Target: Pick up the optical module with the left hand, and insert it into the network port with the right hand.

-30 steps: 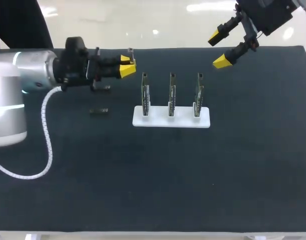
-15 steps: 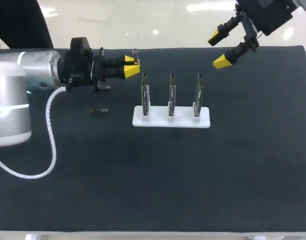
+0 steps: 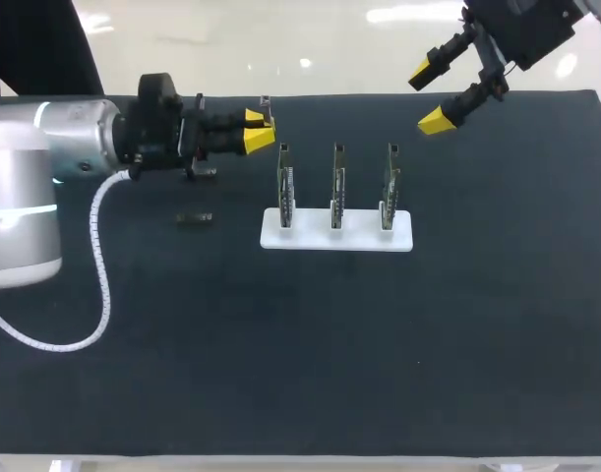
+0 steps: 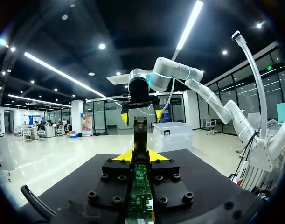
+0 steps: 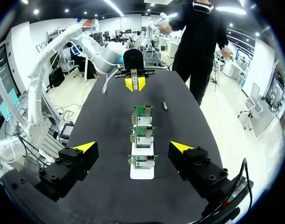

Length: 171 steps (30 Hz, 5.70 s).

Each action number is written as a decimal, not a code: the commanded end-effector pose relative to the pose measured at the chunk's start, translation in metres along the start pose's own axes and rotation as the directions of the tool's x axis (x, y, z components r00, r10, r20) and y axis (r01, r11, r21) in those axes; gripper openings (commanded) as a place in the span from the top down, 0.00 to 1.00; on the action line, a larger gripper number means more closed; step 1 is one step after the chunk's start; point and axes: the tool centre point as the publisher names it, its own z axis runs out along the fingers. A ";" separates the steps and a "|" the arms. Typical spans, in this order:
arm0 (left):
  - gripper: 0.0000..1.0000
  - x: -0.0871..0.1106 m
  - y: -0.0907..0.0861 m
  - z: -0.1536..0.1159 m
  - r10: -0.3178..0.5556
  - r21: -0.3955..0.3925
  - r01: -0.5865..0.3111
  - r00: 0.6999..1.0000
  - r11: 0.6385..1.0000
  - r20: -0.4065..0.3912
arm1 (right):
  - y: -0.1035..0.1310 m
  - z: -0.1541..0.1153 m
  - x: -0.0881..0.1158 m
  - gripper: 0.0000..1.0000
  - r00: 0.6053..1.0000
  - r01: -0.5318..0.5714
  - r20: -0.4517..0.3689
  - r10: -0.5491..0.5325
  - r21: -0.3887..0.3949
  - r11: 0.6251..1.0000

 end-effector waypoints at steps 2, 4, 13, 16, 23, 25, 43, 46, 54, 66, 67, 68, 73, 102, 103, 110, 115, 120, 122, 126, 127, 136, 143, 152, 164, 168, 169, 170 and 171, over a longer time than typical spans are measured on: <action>1.00 0.001 -0.001 0.001 0.003 -0.005 -0.003 1.000 1.000 0.001 | -0.001 0.014 -0.014 0.00 0.999 -0.013 0.031 0.013 0.006 1.000; 1.00 0.001 -0.001 0.001 0.003 -0.005 -0.003 1.000 1.000 0.001 | -0.003 0.022 -0.028 0.00 1.000 -0.010 0.020 0.009 0.014 1.000; 1.00 0.001 -0.001 0.001 0.003 -0.005 -0.003 1.000 1.000 0.001 | -0.011 0.054 -0.077 0.00 1.000 0.003 0.014 -0.003 0.026 1.000; 1.00 0.001 -0.001 0.001 0.003 -0.005 -0.003 1.000 1.000 0.001 | -0.011 0.062 -0.093 0.00 0.999 -0.016 0.033 0.015 0.030 0.999; 1.00 0.001 -0.001 0.001 0.003 -0.005 -0.003 1.000 1.000 0.001 | -0.010 0.082 -0.121 0.00 0.997 -0.046 0.060 0.043 0.042 0.998; 1.00 0.001 -0.001 0.001 0.003 -0.005 -0.003 1.000 1.000 0.001 | -0.010 0.085 -0.126 0.00 0.998 -0.042 0.057 0.039 0.058 0.997; 1.00 0.001 -0.001 0.001 0.003 -0.005 -0.003 1.000 1.000 0.001 | -0.002 0.119 -0.143 0.00 0.998 -0.018 0.061 0.013 0.087 0.996; 1.00 0.001 -0.001 0.001 0.003 -0.005 -0.003 1.000 1.000 0.001 | 0.001 0.126 -0.142 0.00 0.998 -0.015 0.068 0.008 0.098 0.995; 1.00 0.001 -0.001 0.001 0.003 -0.005 -0.003 1.000 1.000 0.001 | 0.003 0.134 -0.144 0.07 0.997 -0.016 0.071 0.009 0.106 0.994; 1.00 0.001 -0.001 0.001 0.003 -0.005 -0.003 1.000 1.000 0.001 | 0.001 0.130 -0.150 0.31 0.998 -0.019 0.054 0.013 0.099 0.995; 1.00 0.001 -0.001 0.001 0.003 -0.005 -0.003 1.000 1.000 0.001 | 0.001 0.130 -0.150 0.37 0.998 -0.019 0.053 0.013 0.098 0.995; 1.00 0.001 -0.001 0.001 0.003 -0.005 -0.003 1.000 1.000 0.001 | 0.000 0.129 -0.150 0.40 0.998 -0.018 0.054 0.013 0.097 0.995; 1.00 0.001 -0.001 0.001 0.003 -0.005 -0.003 1.000 1.000 0.001 | -0.002 0.129 -0.148 0.44 0.999 -0.009 0.053 0.005 0.092 0.996; 1.00 0.001 -0.001 0.001 0.003 -0.005 -0.003 1.000 1.000 0.001 | -0.004 0.132 -0.141 1.00 0.998 0.038 0.047 -0.042 0.080 0.996; 0.95 0.001 -0.001 0.001 0.003 -0.005 -0.003 1.000 1.000 0.001 | -0.004 0.132 -0.141 1.00 0.998 0.038 0.046 -0.042 0.079 0.996; 0.00 0.001 -0.001 0.001 0.003 -0.005 -0.003 1.000 1.000 0.001 | -0.005 0.132 -0.142 1.00 0.998 0.036 0.046 -0.040 0.069 0.997; 0.00 0.001 -0.001 0.001 0.003 -0.005 -0.003 1.000 1.000 0.001 | -0.006 0.131 -0.142 1.00 0.998 0.038 0.046 -0.041 0.061 0.997; 0.00 0.003 0.008 -0.004 0.020 -0.029 -0.021 0.999 0.999 -0.032 | -0.008 0.129 -0.140 1.00 0.998 0.041 0.046 -0.043 0.056 0.998; 0.00 0.001 0.010 -0.010 0.018 -0.036 -0.020 0.998 0.999 -0.064 | -0.009 0.129 -0.140 1.00 0.998 0.043 0.047 -0.046 0.053 0.998; 0.00 0.001 0.016 -0.025 -0.008 -0.048 0.001 0.989 0.999 -0.149 | -0.011 0.128 -0.139 1.00 0.998 0.046 0.048 -0.048 0.050 0.998; 0.00 0.001 0.018 -0.029 -0.014 -0.046 0.006 0.986 0.999 -0.167 | -0.012 0.128 -0.139 1.00 0.998 0.045 0.048 -0.048 0.049 0.998; 0.00 0.003 0.027 -0.071 -0.042 -0.015 0.039 0.935 0.999 -0.351 | -0.014 0.128 -0.140 1.00 0.997 0.048 0.053 -0.050 0.040 0.998; 0.00 0.002 0.031 -0.102 -0.040 0.013 0.051 0.895 0.999 -0.444 | -0.017 0.130 -0.140 1.00 0.997 0.049 0.058 -0.051 0.036 0.998; 0.00 -0.003 0.027 -0.138 -0.019 0.062 0.056 0.873 0.997 -0.487 | -0.025 0.132 -0.141 1.00 0.996 0.067 0.059 -0.068 0.029 0.997; 0.00 -0.007 0.027 -0.151 -0.038 0.093 0.095 0.871 0.991 -0.491 | -0.028 0.135 -0.143 1.00 0.995 0.077 0.069 -0.078 0.014 0.997; 0.00 -0.007 0.027 -0.151 -0.038 0.093 0.095 0.871 0.991 -0.491 | -0.028 0.135 -0.143 1.00 0.995 0.077 0.069 -0.078 0.014 0.997; 0.00 -0.007 0.027 -0.151 -0.038 0.093 0.095 0.871 0.991 -0.491 | -0.028 0.135 -0.143 1.00 0.995 0.077 0.069 -0.078 0.014 0.997; 0.00 -0.007 0.027 -0.151 -0.038 0.093 0.095 0.871 0.991 -0.491 | -0.028 0.135 -0.143 1.00 0.995 0.077 0.069 -0.078 0.014 0.997; 0.00 -0.007 0.027 -0.151 -0.038 0.093 0.095 0.871 0.991 -0.491 | -0.028 0.135 -0.143 1.00 0.995 0.077 0.069 -0.078 0.014 0.997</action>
